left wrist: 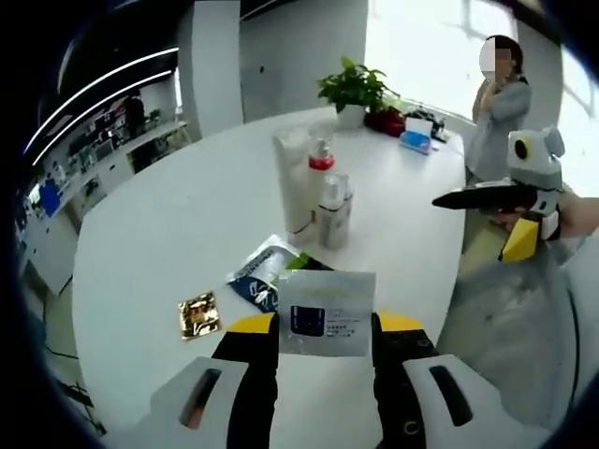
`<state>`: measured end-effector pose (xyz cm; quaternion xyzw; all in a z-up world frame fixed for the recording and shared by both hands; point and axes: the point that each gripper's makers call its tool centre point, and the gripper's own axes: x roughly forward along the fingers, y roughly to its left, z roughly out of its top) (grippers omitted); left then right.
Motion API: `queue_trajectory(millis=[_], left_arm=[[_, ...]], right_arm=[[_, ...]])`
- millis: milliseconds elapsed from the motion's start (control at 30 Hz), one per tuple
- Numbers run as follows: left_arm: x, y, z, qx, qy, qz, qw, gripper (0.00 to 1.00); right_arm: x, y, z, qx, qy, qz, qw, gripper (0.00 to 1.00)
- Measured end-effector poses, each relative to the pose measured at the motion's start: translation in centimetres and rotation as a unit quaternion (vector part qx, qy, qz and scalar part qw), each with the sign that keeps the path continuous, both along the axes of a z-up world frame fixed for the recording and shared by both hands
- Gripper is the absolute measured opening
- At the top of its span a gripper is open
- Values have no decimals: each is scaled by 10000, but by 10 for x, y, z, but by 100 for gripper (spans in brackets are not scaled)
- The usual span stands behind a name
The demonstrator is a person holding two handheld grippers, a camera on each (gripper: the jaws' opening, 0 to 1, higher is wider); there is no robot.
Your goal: Arrange the skincare products in the storage area until every visible bottle or jar stands upright without overlapping.
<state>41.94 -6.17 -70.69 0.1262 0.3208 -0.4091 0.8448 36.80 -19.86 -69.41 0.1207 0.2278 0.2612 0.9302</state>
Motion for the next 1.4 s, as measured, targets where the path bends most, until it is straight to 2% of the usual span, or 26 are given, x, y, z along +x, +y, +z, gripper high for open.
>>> queue_trajectory(millis=[267,367,433,600,700,833,1100,1400], left_arm=[[-6,2,9,-137,-57,196,9997,36],[-7,2,13,-199,-74,273,9994,36],[-9,2,17,-215,-94,319,9992,36],[-14,-3,26,-180,-180,415,9988,36],[-18,-8,28,-123,-252,367,9989,36],[-24,-16,30,-102,-301,273,9991,36],[-26,-25,36,-139,-393,213,9989,36],[-29,-32,37,-85,-464,80,9989,36]], right_arm=[[1,9,8,242,14,99,9997,96],[1,20,14,473,30,229,9986,93],[2,30,21,671,-7,369,9971,86],[7,48,31,881,-112,563,9945,60],[10,57,35,1086,-78,618,9921,52],[14,66,39,1300,-92,631,9895,44],[14,71,32,1513,80,591,9867,26],[13,79,32,1643,195,667,9840,13]])
